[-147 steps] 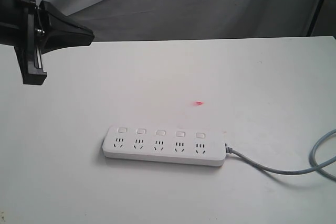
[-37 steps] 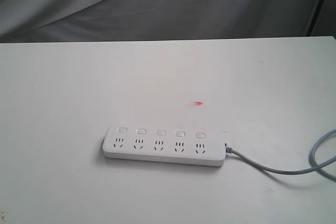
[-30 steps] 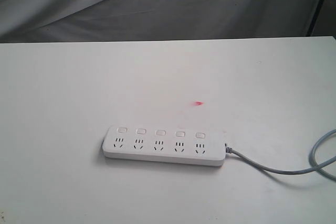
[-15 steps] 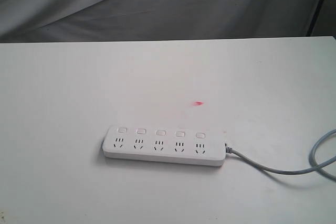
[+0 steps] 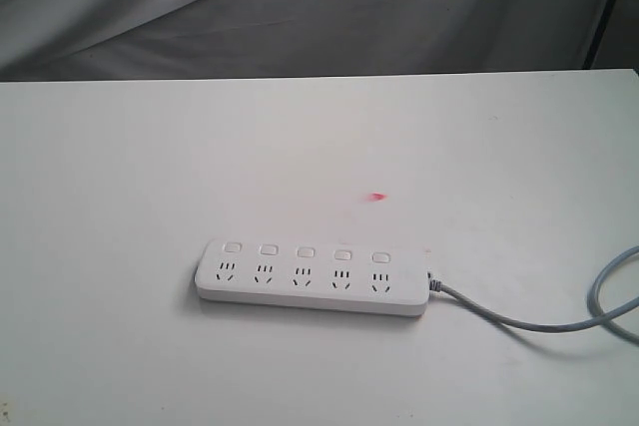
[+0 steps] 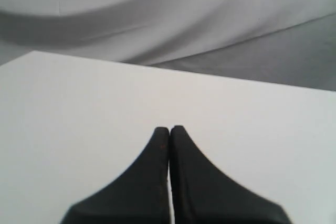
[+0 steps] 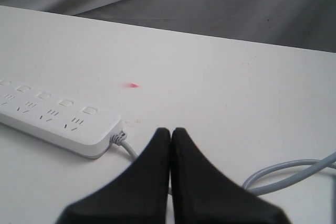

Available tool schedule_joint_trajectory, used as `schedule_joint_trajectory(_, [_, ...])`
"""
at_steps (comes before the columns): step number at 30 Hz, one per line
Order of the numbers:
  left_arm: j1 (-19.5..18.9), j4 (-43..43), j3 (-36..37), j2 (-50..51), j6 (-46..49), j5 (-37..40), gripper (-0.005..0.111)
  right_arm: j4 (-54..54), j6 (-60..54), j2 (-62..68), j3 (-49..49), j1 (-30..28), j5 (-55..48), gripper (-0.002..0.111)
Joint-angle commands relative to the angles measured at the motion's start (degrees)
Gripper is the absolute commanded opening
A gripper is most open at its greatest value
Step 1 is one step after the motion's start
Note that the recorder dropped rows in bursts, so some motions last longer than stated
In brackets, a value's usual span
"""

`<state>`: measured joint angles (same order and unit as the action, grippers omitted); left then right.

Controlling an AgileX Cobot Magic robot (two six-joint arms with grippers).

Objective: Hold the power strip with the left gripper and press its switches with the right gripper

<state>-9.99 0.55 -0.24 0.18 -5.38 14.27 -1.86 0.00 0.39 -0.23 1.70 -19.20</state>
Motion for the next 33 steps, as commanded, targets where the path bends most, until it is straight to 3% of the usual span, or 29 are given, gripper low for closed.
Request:
schedule_joint_trajectory(1, [0.0, -0.1, 0.2, -0.2, -0.5, 1.6, 0.000, -0.3, 0.3, -0.4, 0.2, -0.5, 0.1, 0.000])
schedule_joint_trajectory(33, [0.0, -0.1, 0.2, -0.2, -0.1, 1.0, 0.000, -0.3, 0.3, -0.4, 0.2, -0.5, 0.1, 0.000])
